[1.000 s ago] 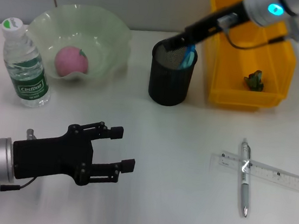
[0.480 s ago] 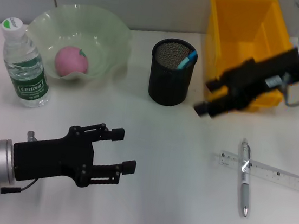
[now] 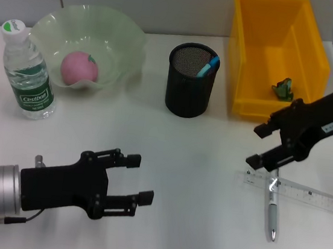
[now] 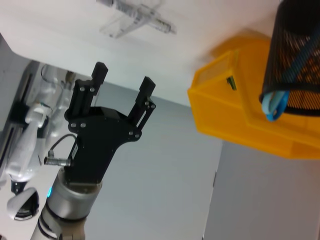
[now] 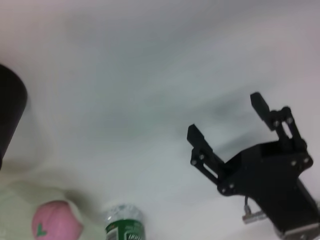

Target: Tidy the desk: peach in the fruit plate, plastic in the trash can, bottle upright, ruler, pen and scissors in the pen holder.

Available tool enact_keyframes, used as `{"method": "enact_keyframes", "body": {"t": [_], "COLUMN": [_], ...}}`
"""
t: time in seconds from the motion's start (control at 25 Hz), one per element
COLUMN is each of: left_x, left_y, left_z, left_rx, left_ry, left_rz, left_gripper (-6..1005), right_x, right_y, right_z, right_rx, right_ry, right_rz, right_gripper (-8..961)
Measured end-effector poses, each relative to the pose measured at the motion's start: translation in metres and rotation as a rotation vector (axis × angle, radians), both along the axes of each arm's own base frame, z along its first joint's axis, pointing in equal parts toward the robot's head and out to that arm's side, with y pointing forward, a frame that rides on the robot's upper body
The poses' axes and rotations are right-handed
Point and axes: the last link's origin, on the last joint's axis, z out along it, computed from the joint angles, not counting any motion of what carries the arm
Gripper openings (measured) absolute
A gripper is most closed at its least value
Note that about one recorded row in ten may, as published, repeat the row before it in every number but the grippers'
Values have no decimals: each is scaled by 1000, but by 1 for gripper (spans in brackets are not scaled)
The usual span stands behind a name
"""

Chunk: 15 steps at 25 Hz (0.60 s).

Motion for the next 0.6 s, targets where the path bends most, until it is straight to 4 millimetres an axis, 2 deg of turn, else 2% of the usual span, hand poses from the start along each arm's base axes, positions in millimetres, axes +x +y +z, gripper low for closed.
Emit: {"method": "enact_keyframes", "body": {"t": [0.6], "left_x": [-2], "left_y": [-5], "left_z": [-6], "left_rx": [16], "left_ry": [41], "left_rz": [-69], "left_gripper": [798], "right_x": [27], "right_y": [-5], "right_z": [-19], "right_rx": [-52], "right_ry": [-73], "right_rz": [46], "right_gripper": [729]}}
